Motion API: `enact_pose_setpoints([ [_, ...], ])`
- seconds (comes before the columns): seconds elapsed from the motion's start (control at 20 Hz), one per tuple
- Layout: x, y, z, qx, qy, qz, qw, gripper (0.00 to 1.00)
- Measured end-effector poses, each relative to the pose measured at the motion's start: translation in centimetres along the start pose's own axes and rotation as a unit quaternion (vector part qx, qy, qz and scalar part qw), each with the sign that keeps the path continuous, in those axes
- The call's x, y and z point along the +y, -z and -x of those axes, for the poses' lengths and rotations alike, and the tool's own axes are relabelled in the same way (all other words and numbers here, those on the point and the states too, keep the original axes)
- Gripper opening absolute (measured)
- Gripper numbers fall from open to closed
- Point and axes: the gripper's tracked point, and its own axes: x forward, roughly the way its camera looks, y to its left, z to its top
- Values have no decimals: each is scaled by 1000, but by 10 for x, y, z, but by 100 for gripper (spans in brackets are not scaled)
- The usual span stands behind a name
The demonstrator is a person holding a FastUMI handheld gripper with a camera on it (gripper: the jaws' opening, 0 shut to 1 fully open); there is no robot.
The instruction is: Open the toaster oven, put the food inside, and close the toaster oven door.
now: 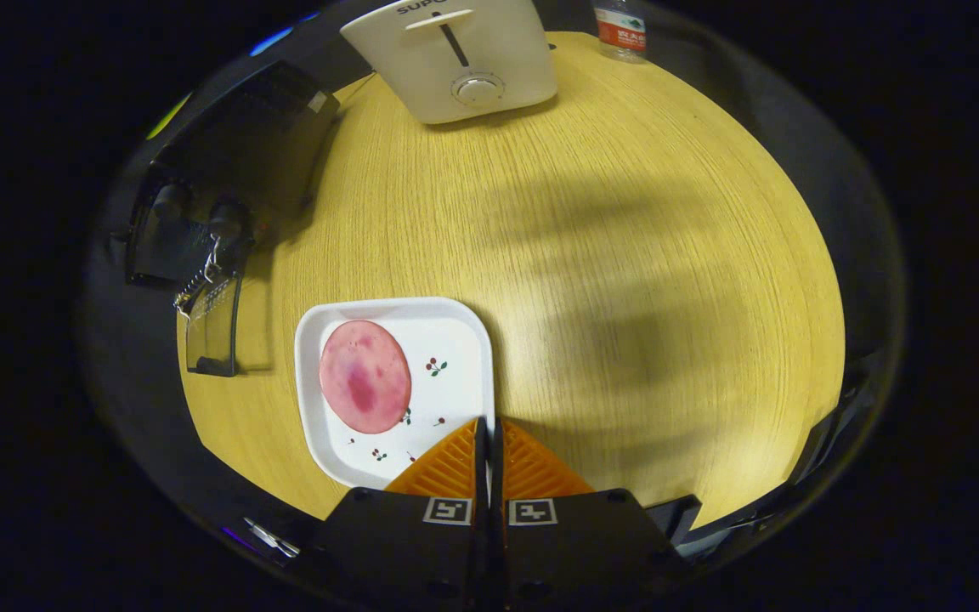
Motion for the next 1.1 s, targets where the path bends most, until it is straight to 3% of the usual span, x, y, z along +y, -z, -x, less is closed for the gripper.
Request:
enact_pose_setpoints([
  [0.25, 7, 7, 3, -22, -53, -74, 996, 2],
  [0.65, 37, 11, 47, -78, -126, -113, 982, 2],
  [1.1, 62, 41, 88, -112, -174, -141, 968, 2],
])
